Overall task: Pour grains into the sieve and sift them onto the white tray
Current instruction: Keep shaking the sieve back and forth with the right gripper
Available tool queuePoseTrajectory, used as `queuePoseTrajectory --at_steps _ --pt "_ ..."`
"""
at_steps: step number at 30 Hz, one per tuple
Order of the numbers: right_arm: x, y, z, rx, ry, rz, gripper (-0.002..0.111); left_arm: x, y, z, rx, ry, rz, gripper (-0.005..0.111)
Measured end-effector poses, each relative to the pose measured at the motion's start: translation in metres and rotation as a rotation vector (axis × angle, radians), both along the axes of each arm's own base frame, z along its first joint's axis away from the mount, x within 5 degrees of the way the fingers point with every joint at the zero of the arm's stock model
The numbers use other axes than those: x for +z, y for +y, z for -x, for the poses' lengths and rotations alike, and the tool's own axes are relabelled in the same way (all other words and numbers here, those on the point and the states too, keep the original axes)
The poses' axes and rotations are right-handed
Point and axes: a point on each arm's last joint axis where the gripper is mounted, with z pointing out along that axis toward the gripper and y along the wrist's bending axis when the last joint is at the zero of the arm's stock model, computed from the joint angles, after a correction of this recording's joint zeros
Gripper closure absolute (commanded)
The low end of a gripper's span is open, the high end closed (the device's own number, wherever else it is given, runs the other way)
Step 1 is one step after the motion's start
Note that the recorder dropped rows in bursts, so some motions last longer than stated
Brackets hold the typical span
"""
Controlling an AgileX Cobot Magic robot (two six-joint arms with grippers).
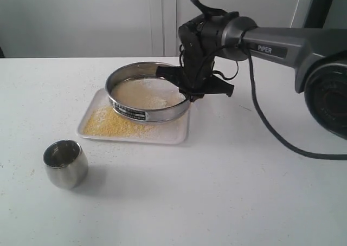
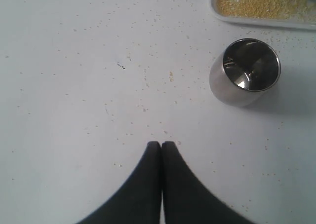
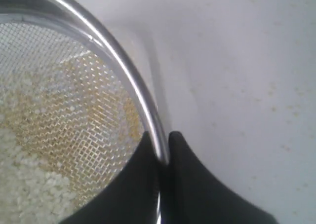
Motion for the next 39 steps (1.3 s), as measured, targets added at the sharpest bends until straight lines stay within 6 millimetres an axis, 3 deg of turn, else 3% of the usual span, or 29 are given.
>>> queuePoseTrajectory --at_steps 6,13,19,21,25,26,32,34,37,39 --pt "0.008 0.041 0.012 0.145 -0.105 -0.075 0.108 0.0 0.0 0.0 0.0 0.0 0.0 0.107" --pt "-0.001 0.0 0.003 -0.013 0.018 0.021 0.108 0.0 0.0 0.0 0.0 0.0 0.0 0.107" --pt "0.008 0.042 0.015 0.189 -0.121 -0.006 0.108 0.0 0.0 0.0 0.0 0.0 0.0 0.107" --pt "0.006 0.034 0.015 0.141 -0.082 0.042 0.108 0.0 0.0 0.0 0.0 0.0 0.0 0.107" --pt "-0.001 -0.002 0.005 -0.015 0.01 0.106 0.108 0.0 0.0 0.0 0.0 0.0 0.0 0.107" --pt "0.0 -0.001 0.004 -0.011 -0.002 0.086 0.108 0.0 0.0 0.0 0.0 0.0 0.0 0.107" --pt "0.008 0.046 0.015 0.172 -0.126 -0.054 0.108 0.0 0.0 0.0 0.0 0.0 0.0 0.107" --pt "0.006 0.038 0.015 0.126 -0.083 -0.016 0.108 0.0 0.0 0.0 0.0 0.0 0.0 0.107" --pt "0.001 0.008 0.006 0.007 0.004 0.022 0.108 0.0 0.0 0.0 0.0 0.0 0.0 0.107" --pt "-0.002 0.002 0.001 -0.002 0.017 -0.01 0.108 0.0 0.0 0.0 0.0 0.0 0.0 0.107"
